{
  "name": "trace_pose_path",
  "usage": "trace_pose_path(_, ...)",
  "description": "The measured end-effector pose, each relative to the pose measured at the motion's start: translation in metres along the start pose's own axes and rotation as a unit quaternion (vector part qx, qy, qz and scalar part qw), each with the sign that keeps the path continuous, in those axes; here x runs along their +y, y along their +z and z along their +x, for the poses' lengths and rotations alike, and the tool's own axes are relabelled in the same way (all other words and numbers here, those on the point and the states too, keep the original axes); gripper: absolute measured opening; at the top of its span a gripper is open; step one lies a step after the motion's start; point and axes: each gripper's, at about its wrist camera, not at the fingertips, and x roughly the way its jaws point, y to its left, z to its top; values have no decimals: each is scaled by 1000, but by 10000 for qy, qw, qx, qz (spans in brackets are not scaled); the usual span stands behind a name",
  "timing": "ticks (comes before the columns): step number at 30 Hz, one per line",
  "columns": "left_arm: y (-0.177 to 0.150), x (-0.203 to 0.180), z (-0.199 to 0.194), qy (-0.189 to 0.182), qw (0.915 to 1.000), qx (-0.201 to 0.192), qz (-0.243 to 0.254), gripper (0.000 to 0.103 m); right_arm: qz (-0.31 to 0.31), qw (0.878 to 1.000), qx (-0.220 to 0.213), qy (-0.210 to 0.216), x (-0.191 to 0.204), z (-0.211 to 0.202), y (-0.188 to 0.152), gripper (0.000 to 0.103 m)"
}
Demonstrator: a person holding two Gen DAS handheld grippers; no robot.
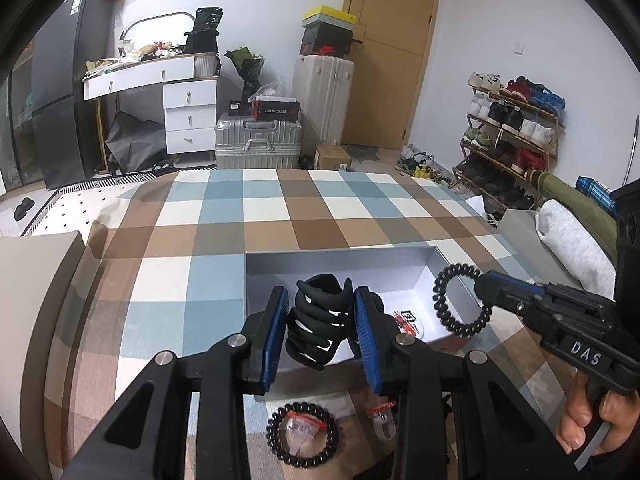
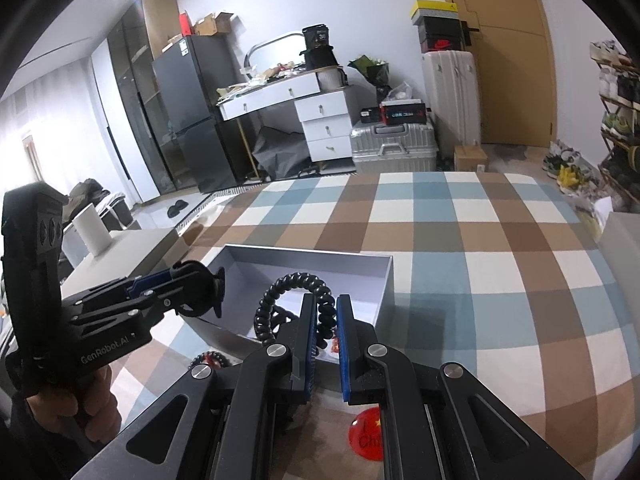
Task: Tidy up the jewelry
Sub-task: 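Carry both items over the grey box and open both tools to drop them in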
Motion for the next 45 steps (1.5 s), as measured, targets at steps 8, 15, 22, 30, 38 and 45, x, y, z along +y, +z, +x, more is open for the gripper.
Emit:
trace_pose_path(8,0,2,13,187,9997,101,97,28,107,9999,107,-16,-6,18,0,9)
trace_pose_path(15,-7,2,18,120,9993,354,41,28,90,9997,230,24,-5,30,0,9)
trace_pose_path(22,-11,-4,18,119,9985,527,125,28,165,9994,303,77,-15,36,-1,9)
trace_pose_path(30,-13,-11,16,3,9980,608,173,28,129,9994,325,72,-19,40,3,9)
trace_pose_path(38,-12,-6,14,107,9984,543,90,28,91,9992,382,104,-15,40,2,10)
trace_pose_path(45,-10,-3,12,178,9985,520,59,28,42,9991,363,224,-6,33,-1,12)
